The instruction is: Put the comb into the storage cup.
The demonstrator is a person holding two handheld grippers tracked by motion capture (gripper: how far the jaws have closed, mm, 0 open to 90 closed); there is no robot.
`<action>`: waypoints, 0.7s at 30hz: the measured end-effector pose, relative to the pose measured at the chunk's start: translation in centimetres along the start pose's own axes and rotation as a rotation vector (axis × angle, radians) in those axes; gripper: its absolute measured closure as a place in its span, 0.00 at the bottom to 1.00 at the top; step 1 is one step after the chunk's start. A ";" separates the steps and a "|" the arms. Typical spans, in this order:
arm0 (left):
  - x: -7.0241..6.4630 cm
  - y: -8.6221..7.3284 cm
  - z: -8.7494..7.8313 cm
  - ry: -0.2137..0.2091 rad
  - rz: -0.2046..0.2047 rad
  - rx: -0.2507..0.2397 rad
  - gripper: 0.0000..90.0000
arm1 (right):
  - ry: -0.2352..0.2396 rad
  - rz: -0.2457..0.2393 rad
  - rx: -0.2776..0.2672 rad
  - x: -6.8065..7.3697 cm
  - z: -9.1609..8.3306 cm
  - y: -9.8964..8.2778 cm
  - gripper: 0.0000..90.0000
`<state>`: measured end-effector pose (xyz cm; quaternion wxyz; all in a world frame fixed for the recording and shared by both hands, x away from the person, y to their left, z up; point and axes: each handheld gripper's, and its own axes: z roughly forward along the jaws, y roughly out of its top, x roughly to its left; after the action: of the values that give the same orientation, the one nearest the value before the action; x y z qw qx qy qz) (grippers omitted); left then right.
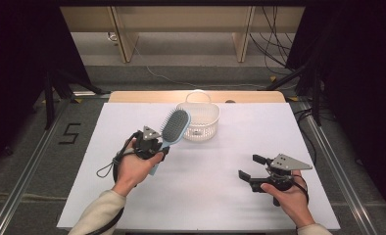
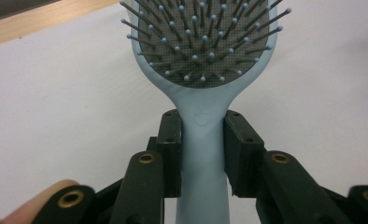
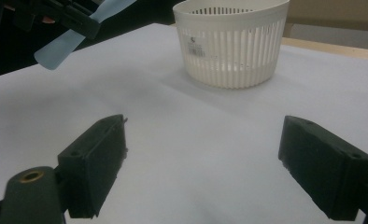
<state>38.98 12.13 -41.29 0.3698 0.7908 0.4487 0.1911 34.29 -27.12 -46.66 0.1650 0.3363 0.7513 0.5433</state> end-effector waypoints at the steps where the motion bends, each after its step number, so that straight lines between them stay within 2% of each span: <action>1: 0.0 0.0 0.0 0.000 0.000 -0.002 0.78 | 0.000 0.000 0.000 0.0 0.0 0.0 0.18; 13: 0.1 0.2 0.1 0.016 -0.009 -0.034 0.78 | -0.001 0.001 0.000 0.0 0.0 0.0 0.18; 21: 0.3 0.4 0.1 0.011 -0.020 -0.050 0.78 | -0.001 0.001 0.000 0.0 0.0 0.0 0.18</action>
<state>39.36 12.21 -41.07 0.3888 0.7759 0.4534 0.2028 34.28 -27.11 -46.66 0.1652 0.3368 0.7511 0.5433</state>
